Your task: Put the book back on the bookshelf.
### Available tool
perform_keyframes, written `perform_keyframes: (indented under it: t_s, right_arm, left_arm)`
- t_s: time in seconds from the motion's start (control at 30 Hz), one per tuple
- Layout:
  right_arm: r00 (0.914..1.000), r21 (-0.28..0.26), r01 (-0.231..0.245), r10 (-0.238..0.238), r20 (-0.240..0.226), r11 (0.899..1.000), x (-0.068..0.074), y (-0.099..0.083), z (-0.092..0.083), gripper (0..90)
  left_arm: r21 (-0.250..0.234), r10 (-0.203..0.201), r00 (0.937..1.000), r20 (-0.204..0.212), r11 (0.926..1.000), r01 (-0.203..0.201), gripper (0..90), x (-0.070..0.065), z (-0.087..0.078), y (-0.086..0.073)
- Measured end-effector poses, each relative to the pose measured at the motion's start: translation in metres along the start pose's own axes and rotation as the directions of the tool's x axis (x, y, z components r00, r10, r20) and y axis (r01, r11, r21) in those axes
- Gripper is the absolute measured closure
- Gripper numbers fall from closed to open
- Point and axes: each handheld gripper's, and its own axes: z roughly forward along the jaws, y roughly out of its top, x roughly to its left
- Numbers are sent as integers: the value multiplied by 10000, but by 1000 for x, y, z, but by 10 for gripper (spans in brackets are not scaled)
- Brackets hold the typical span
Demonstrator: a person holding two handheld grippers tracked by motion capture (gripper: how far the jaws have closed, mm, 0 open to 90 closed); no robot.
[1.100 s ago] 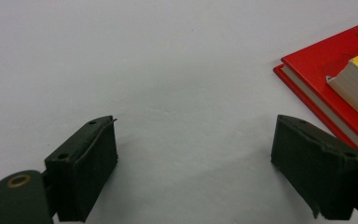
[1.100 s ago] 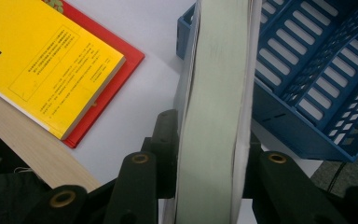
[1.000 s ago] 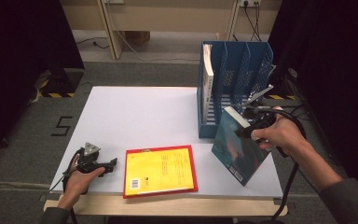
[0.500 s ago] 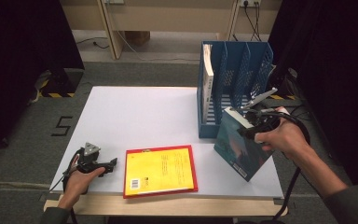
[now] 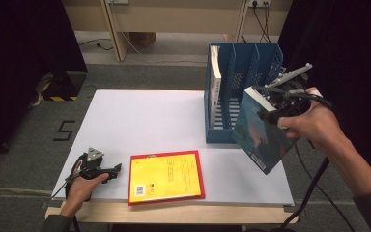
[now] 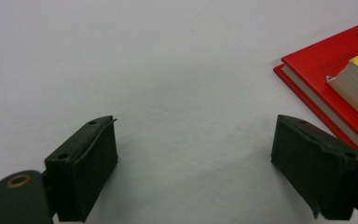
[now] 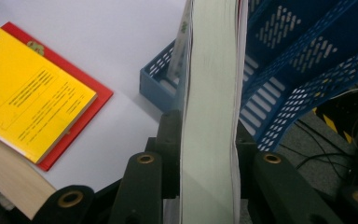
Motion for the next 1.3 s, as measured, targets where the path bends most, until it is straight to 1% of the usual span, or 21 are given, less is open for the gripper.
perform_keyframes:
  t_s: [0.07,0.1,0.13,0.17,0.2,0.3,0.37,0.4,0.43,0.5,0.53,0.67,0.7,0.77,0.8,0.97,1.0,1.17,1.23,1.27,1.3]
  right_arm:
    - [10000,-47,-42,42,41,10000,-2,3,-1,729]
    - [9999,-140,-75,77,134,9999,-7,10,-3,728]
    - [9999,-140,-75,77,134,9999,-7,10,-3,728]
    - [9995,-212,-248,253,196,9995,-14,16,-3,728]
    - [9995,-212,-248,253,196,9995,-14,16,-3,728]
    - [9984,-432,-419,434,359,9982,-25,25,0,729]
    - [9955,-792,-735,778,532,9941,-37,33,4,728]
    - [9955,-792,-735,778,532,9941,-37,33,4,728]
    - [9932,-951,-937,997,606,9910,-46,38,8,728]
    - [9916,-1032,-1045,1116,657,9892,-51,41,10,728]
    - [9866,-1198,-1328,1428,792,9839,-59,47,15,729]
    - [9824,-1279,-1506,1629,916,9803,-69,57,26,730]
    - [9768,-1255,-1693,1834,1102,9775,-77,65,35,729]
    - [9758,-1250,-1730,1873,1131,9769,-80,67,38,729]
    - [9731,-1335,-1818,1978,1182,9742,-85,76,45,729]
    - [9689,-1406,-2021,2188,1157,9692,-91,88,55,729]
    - [9680,-1383,-2075,2236,1139,9684,-93,96,62,729]
    - [9593,-1462,-2439,2606,1088,9587,-99,106,75,729]
    - [9541,-1458,-2602,2774,1129,9545,-104,110,87,729]
    - [9541,-1458,-2602,2774,1129,9545,-104,110,87,729]
    - [9496,-1470,-2727,2905,1180,9508,-107,112,96,730]
  left_arm:
    - [1,2,10000,-1,10000,-2,131,0,0,0]
    - [0,-20,10000,13,10000,20,132,0,0,0]
    - [0,-20,10000,13,10000,20,132,0,0,0]
    - [7,-2,10000,21,10000,2,132,0,0,0]
    - [7,-2,10000,21,10000,2,131,0,0,0]
    - [5,-17,10000,13,10000,17,132,0,0,0]
    - [7,0,10000,15,10000,0,131,0,0,0]
    - [7,0,10000,15,10000,0,131,0,0,0]
    - [2,2,10000,1,10000,-2,131,0,0,0]
    - [9,-2,10000,17,10000,2,131,0,0,0]
    - [5,2,10000,-3,10000,-2,131,0,0,0]
    - [11,1,10000,15,10000,-1,131,0,0,0]
    - [13,2,10000,13,10000,-2,131,0,0,0]
    - [11,-1,10000,15,10000,1,131,0,0,0]
    - [11,-3,10000,18,10000,3,131,0,0,0]
    - [12,-3,10000,22,10000,3,130,0,0,0]
    - [13,-3,10000,20,10000,3,130,0,0,0]
    - [4,-20,10000,23,10000,20,131,0,0,0]
    - [4,-4,10000,25,10000,4,130,0,0,0]
    - [4,-4,10000,25,10000,4,131,0,0,0]
    - [6,1,10000,21,10000,-1,130,0,0,0]
